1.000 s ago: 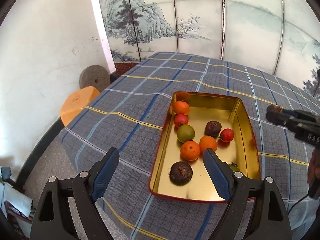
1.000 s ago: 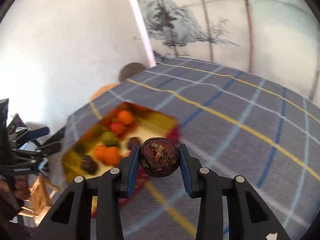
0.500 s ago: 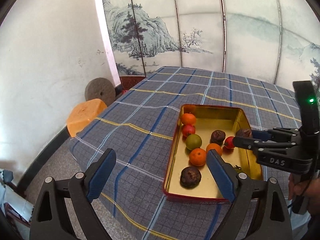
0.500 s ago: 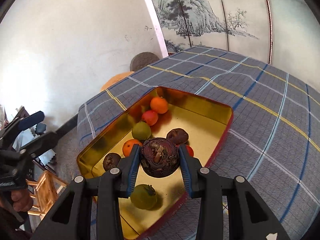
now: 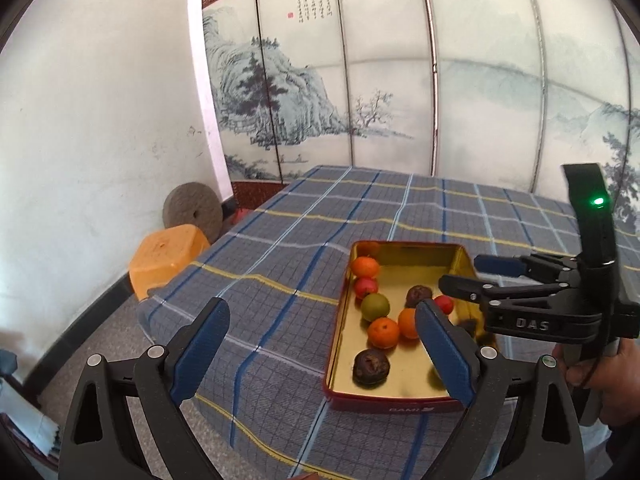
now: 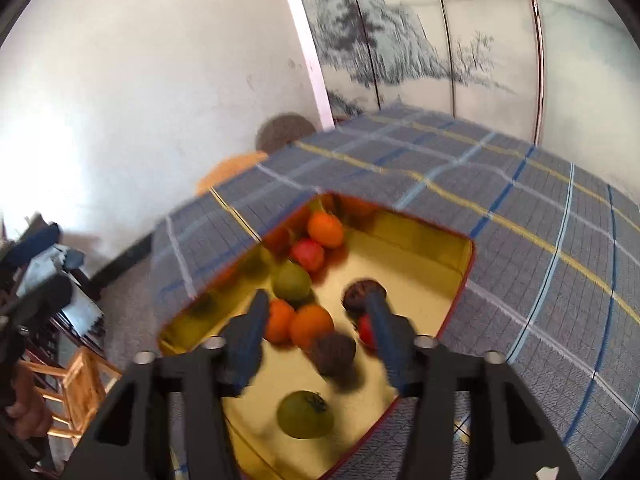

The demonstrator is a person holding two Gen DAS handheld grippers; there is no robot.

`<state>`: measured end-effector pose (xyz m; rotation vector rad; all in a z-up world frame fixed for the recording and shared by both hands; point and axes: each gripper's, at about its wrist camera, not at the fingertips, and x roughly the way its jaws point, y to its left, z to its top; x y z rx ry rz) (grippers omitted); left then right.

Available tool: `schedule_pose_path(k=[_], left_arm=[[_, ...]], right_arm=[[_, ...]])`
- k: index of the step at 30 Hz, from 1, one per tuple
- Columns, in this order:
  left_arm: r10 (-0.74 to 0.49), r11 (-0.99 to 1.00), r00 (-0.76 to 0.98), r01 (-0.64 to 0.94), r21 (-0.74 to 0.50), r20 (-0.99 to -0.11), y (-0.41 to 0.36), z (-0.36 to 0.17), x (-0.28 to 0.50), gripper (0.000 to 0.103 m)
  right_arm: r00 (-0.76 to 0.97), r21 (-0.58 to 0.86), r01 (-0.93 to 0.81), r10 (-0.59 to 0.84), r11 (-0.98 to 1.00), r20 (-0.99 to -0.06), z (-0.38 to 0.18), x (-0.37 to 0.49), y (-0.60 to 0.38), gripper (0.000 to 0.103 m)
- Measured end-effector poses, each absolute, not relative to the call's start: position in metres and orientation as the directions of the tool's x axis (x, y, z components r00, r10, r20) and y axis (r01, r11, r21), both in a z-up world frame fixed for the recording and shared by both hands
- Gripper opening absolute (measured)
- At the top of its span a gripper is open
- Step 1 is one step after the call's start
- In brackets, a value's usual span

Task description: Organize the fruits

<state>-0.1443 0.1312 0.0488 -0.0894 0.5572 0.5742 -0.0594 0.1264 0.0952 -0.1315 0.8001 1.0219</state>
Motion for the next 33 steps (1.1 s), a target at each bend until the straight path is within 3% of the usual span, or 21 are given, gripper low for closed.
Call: schedule_pose_path(k=[4,8,12,33], left_arm=[[0.480,0.853,0.718,-0.517,0.076,-0.503,0.123,0.056,-0.150,0.096],[0.467,0.862,0.734,-0.502,0.069,-0.492,0.116,0.062,-0.154,0.099],[0.453,0.870,0.743,-0.490,0.061,-0.493,0.110,0.067,-0.157,0.100],[0.404,0.900,0.756,-0.430,0.075,-0.515,0.081,0.073,-0.149,0.102]], right_arm=[[0.324,0.229,-0.814,0.744,0.534,-0.584,0.125,-0.080,0.109,0.064],[0.401,0.180,-0.812,0.754,0.556,-0.520,0.148,-0.107,0.086,0.078],[0.434,0.169,-0.803,0.756,0.571,-0.489,0.162,-0.123,0.063,0.083],[0.493,0.166,-0.762,0.726,0.626,-0.479,0.157,-0.142,-0.003,0.089]])
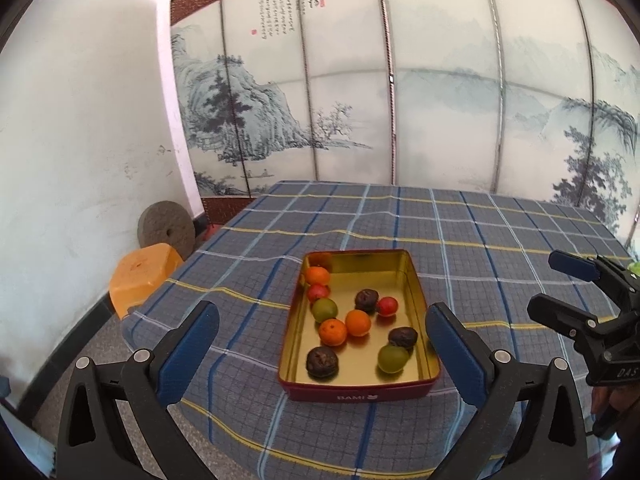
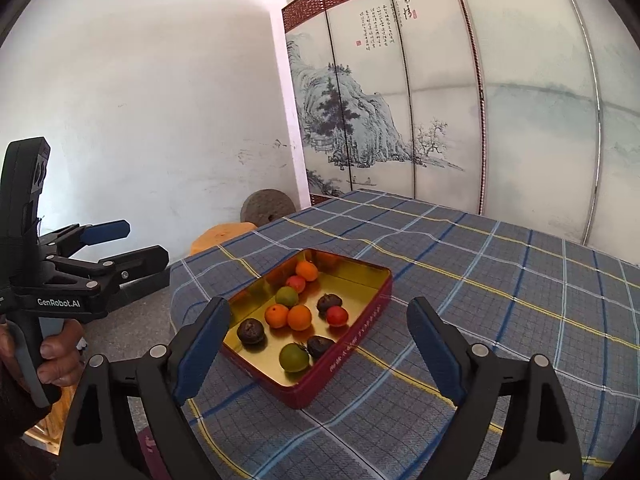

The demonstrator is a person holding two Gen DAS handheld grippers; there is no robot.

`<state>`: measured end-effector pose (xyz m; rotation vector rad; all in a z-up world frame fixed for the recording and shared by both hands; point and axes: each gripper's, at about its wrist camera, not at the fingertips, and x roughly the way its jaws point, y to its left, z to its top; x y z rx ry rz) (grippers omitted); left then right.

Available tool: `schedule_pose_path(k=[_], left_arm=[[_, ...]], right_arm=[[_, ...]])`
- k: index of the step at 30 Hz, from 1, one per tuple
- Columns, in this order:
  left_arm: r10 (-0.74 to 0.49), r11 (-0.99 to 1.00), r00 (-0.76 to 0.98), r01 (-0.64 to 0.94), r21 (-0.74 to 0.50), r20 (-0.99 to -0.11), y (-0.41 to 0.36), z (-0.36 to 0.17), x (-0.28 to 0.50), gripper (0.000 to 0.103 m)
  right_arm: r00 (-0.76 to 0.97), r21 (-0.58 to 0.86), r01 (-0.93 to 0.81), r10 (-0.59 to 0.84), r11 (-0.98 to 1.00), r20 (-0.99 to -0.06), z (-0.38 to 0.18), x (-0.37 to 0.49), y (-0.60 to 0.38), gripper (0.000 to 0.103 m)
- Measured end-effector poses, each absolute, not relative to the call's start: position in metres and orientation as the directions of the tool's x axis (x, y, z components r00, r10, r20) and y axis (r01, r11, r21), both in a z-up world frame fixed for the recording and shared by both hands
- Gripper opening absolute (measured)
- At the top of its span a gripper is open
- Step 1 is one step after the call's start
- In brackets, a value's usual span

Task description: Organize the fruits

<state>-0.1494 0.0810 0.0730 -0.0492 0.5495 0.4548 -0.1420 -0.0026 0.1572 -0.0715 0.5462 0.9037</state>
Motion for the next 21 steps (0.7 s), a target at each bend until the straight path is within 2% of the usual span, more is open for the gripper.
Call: schedule_pose_path(k=[7,12,17,21], left_arm=[[0.357,0.920,0.750,-0.385,0.072,-0.556,0.069,0.069,-0.125,0.103],[0.355,0.923,0.757,-0.377,0.077,-0.548,0.062,0.074,-0.107,0.103],[0.355,0.925,0.740,-0.365,0.101,-0.571,0.050,0.072,-0.084,0.103],[0.366,0.922,0.713,-0.363,0.132,-0.598,0.041,0.068,-0.068,0.103]], right_arm=[[0.526,0.171,-0.710,0.676,0.683,-0.516,0.137,-0.116,-0.039,0.092],[0.583,0.118,-0.635,0.573,0.764,-0.576,0.114,-0.075,-0.086,0.095],[0.632,0.011,-0.491,0.365,0.871,-0.683,0.079,-0.014,-0.149,0.095],[0.596,-0.039,-0.414,0.238,0.910,-0.767,0.048,0.025,-0.189,0.095]])
